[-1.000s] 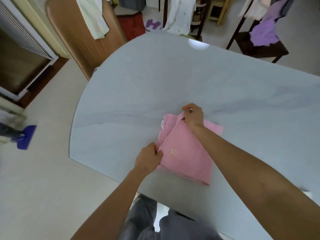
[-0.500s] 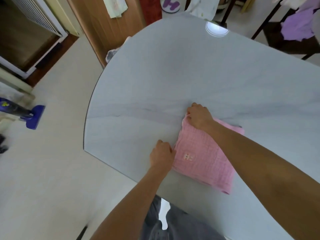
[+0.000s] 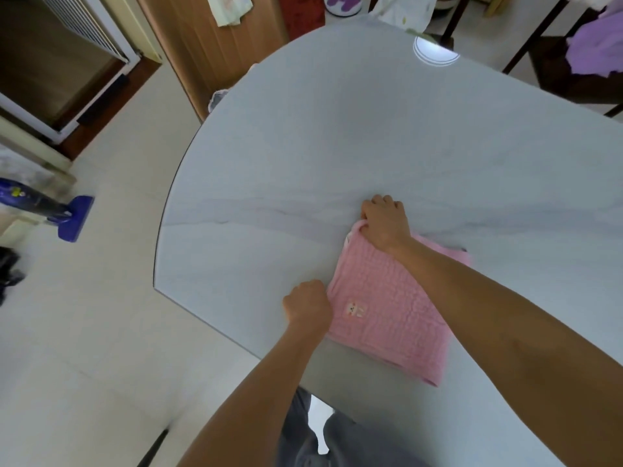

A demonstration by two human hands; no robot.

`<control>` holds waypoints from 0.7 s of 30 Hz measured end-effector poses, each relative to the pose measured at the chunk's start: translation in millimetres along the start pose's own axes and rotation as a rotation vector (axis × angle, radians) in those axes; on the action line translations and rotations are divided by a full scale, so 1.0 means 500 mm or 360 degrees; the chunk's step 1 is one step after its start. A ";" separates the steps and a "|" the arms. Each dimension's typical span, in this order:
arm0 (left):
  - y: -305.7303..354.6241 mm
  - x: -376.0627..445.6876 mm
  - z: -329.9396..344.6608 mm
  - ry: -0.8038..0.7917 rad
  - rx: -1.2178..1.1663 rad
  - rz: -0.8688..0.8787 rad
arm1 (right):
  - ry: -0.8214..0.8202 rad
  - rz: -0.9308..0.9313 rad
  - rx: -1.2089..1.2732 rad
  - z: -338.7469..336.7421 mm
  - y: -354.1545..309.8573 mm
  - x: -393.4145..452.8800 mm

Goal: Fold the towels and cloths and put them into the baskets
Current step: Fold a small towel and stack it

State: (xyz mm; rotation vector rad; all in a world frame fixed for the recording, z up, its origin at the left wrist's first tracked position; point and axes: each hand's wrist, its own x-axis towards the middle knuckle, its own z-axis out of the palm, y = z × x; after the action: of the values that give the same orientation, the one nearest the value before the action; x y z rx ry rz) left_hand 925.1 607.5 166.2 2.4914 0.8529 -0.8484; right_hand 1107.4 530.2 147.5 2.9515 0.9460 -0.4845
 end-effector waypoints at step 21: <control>0.207 0.080 -0.007 -0.0155 0.1183 0.1043 | 0.0169 0.0770 0.0891 0.046 0.288 -0.222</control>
State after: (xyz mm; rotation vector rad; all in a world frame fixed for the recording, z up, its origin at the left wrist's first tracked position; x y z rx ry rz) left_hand 1018.8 549.0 158.2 2.9875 -0.4141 -1.1485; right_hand 1096.9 347.1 145.0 3.5540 0.0607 -0.6577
